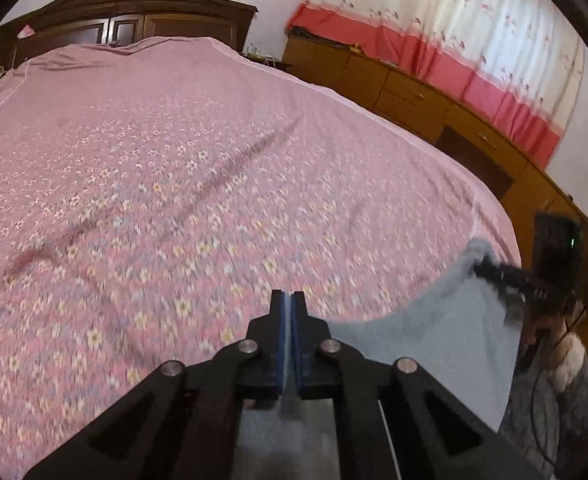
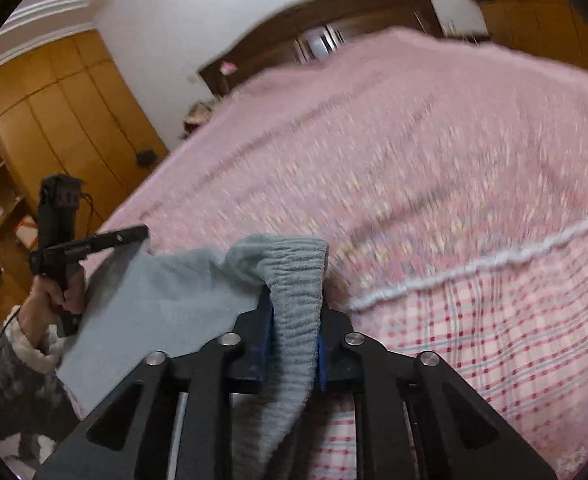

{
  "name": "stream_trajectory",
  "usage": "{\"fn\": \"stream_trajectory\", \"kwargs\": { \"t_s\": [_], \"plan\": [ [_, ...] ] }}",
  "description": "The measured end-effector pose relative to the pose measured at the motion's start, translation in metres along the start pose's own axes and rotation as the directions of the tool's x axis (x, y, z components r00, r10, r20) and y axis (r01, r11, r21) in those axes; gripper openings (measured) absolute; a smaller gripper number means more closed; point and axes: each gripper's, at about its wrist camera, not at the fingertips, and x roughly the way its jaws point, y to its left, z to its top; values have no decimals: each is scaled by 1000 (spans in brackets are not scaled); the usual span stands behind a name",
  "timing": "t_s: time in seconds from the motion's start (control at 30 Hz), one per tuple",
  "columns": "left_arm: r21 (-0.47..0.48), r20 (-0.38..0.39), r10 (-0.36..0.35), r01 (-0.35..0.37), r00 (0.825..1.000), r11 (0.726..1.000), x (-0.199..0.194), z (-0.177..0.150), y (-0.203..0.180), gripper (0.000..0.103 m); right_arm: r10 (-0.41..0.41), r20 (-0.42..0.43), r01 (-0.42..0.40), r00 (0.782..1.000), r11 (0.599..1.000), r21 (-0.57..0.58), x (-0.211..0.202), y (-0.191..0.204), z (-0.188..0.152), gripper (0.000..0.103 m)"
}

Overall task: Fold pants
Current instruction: 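Lift and fold the sweatpants over with both grippers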

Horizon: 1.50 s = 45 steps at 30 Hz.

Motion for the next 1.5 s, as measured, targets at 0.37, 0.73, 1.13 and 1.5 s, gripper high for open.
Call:
{"fn": "stream_trajectory", "kwargs": {
  "t_s": [0.37,0.73,1.13,1.5],
  "plan": [
    [81,-47,53,-49,997,995,-24,3,-14,26,6,282,-100,959,942,320,-104,-34,-58,56],
    [426,-69,-32,58,997,903,-2,-33,-240,64,156,384,-295,910,895,334,-109,-9,-104,14],
    [316,-132,97,-51,987,947,4,-65,-199,58,107,284,-222,953,885,410,-51,-8,-98,0],
    [-41,-126,185,-191,975,981,-156,-151,-16,58,349,119,-351,929,936,-8,15,168,-43,5]
  ]
}}
